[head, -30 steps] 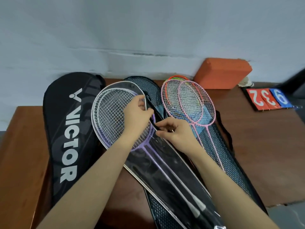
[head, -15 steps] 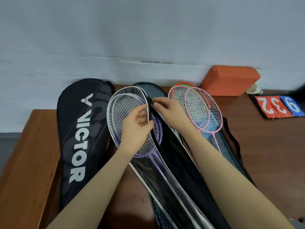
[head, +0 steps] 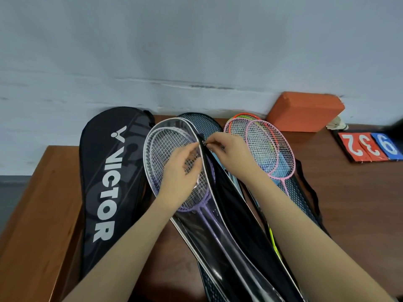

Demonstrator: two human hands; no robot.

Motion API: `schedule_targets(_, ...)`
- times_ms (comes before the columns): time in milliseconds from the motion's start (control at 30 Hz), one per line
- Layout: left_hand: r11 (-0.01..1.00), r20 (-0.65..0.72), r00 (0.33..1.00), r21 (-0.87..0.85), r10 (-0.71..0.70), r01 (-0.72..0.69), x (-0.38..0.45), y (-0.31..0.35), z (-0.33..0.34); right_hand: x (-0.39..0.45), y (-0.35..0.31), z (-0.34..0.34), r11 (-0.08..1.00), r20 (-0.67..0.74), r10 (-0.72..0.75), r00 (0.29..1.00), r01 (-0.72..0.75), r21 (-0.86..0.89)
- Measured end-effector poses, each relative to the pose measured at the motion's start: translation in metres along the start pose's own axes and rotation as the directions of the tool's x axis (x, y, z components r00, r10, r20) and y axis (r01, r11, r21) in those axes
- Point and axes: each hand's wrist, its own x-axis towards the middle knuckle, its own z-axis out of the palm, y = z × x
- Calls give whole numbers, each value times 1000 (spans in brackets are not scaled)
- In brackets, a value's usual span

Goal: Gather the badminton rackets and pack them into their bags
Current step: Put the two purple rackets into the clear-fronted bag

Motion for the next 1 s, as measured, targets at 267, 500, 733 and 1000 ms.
schedule_targets(267,828,79,931,433,358,-355,45,-29,-18,-12,-5,-2,995,-85,-55,995,61,76)
schedule_targets(500,817,178,887,345,426,-462,53,-33,-14,-21,-4,-7,989,-72,-9,997,19,144)
schedule_targets(733,845,91,915,357,393,-399,53,-41,-1,-48,13,-7,972,5,119,993,-117,203)
schedule_targets(1000,861,15,960,438,280,-259,58,-37,21,-107,45,-33,911,208,337,918,-374,173)
